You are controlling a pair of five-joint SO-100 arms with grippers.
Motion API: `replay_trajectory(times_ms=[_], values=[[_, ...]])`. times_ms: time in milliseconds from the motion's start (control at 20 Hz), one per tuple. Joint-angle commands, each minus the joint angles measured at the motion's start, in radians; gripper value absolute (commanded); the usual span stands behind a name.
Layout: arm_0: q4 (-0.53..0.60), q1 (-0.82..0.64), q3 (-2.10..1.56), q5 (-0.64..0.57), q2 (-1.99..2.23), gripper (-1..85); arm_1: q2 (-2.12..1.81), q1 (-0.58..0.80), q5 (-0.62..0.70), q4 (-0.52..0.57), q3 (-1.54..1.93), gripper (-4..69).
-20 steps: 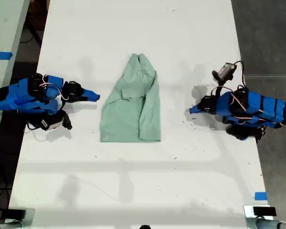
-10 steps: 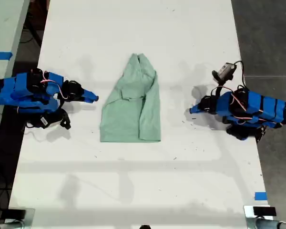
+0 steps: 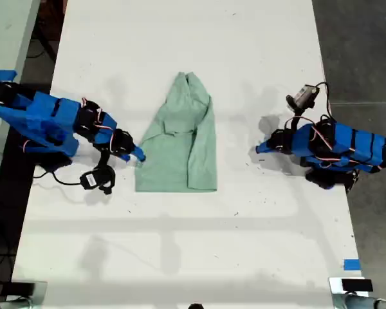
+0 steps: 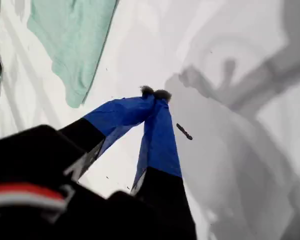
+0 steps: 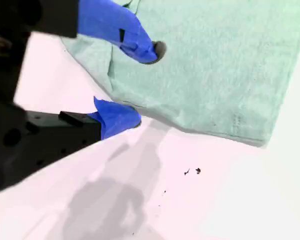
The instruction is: Fold t shirt
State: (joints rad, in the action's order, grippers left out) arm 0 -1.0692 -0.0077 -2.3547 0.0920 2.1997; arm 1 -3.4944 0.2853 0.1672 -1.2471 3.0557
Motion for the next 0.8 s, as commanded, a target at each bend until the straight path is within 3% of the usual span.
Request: replay_trajectory(times_ms=[0,250,300,350,450,750], values=[[0.081,-0.032,0.081,-0.043,-0.14,17.3,-0.017,0.005,-0.009,-0.003,0.055,-2.2],[0.109,-0.143,0.094,-0.064,-0.337,17.0,-0.017,0.003,-0.006,-0.003,0.055,-2.2],[0.114,-0.161,0.103,-0.083,-0.364,12.4,-0.017,0.005,-0.006,-0.003,0.055,-2.2],[0.115,-0.178,0.11,-0.094,-0.377,-0.1,-0.017,0.003,-0.006,-0.003,0.055,-2.2],[0.109,-0.186,0.127,-0.094,-0.351,-0.1,-0.017,0.002,-0.003,-0.002,0.055,-2.2],[-0.112,-0.123,0.5,-0.106,-0.258,-0.1,-0.017,0.002,-0.002,-0.002,0.055,-2.2]])
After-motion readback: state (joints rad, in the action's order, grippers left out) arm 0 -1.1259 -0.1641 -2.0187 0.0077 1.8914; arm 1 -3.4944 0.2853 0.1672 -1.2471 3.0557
